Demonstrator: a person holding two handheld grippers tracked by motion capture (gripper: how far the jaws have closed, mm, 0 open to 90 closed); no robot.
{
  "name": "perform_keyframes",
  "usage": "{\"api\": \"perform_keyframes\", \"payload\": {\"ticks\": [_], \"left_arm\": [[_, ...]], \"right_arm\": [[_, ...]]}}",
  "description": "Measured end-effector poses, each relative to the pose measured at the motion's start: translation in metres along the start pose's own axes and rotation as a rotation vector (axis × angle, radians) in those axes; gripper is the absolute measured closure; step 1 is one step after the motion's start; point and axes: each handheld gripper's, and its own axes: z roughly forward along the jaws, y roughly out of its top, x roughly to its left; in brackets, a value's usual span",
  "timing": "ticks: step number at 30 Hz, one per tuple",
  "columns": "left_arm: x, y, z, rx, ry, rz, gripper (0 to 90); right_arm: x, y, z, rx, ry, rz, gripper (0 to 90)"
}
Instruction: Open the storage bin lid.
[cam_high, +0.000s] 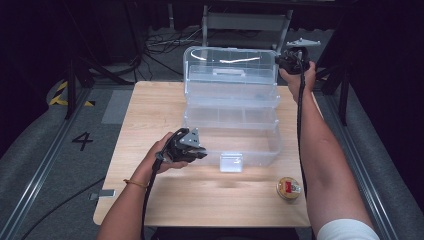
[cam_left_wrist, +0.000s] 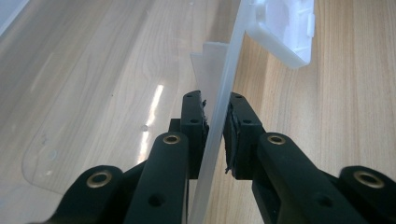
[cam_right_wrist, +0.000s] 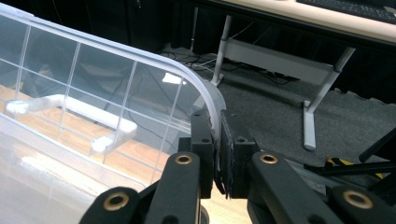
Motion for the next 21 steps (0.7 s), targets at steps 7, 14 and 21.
{"api": "perform_keyframes", "payload": {"ticks": [7,14,21], "left_arm": [[-0.002,-0.001,0.001,-0.010,0.008,-0.009,78.8],[-0.003,-0.001,0.001,-0.010,0.017,-0.007,78.5],[-0.003,-0.002,0.001,-0.015,0.019,-0.011,78.3]], "right_arm": [[-0.002,0.000,0.009,0.019,0.001,0.009,84.9],[-0.003,-0.001,0.016,0.032,-0.005,-0.006,84.5],[-0.004,0.000,0.024,0.058,-0.001,-0.006,84.2]]}}
